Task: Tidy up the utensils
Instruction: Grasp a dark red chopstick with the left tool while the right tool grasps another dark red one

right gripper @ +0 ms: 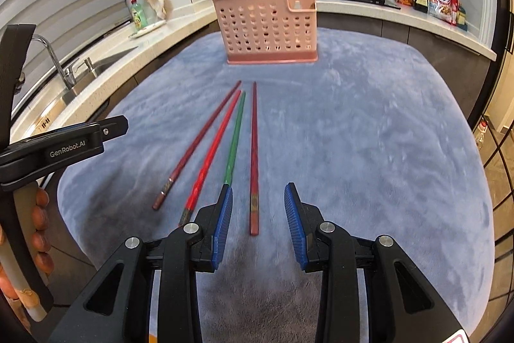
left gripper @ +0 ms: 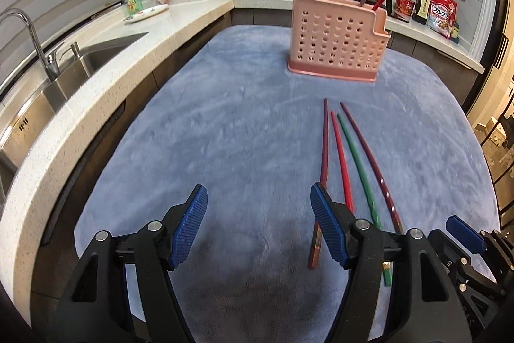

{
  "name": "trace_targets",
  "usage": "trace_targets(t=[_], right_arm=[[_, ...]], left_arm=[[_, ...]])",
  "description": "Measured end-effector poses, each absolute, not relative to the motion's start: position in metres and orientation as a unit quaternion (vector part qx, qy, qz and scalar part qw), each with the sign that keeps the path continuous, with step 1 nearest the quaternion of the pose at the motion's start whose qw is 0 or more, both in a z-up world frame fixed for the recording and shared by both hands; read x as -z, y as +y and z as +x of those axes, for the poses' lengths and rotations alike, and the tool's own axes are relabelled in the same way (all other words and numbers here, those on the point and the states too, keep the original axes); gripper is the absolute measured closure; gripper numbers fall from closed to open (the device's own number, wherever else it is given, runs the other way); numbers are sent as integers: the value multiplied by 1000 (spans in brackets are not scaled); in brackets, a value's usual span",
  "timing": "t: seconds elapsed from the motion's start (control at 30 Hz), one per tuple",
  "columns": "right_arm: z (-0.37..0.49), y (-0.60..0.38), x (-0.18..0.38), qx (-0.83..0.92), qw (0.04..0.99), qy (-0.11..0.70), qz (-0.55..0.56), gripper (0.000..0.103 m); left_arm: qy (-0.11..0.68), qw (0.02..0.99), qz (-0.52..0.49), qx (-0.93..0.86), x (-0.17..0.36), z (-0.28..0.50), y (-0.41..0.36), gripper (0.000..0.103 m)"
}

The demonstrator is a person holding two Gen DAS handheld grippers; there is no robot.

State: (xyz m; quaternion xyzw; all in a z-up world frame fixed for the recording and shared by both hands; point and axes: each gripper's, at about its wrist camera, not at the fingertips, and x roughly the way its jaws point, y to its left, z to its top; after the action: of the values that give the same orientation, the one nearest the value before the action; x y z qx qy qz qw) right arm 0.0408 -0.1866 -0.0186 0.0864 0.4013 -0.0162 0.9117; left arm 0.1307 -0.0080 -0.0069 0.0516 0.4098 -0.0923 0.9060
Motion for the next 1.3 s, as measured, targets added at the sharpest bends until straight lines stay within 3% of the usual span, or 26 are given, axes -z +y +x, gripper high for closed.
trace_targets(t=[0.37,0.8,1.1,1.3], right_arm=[[49,-176,57,10,897,434,86,72],[55,-183,67,19,893,439,92,95],[45,-189,69,20,892,436,116,95],[42,-190,70,19,892,436,121,95]], left_arm=[[438,892,52,100,36,121,-3,39],[447,884,57,122,49,114,-16,36],[463,874,61,133,65,117,-26,37],[468,872,59,131,72,121,-28,45]])
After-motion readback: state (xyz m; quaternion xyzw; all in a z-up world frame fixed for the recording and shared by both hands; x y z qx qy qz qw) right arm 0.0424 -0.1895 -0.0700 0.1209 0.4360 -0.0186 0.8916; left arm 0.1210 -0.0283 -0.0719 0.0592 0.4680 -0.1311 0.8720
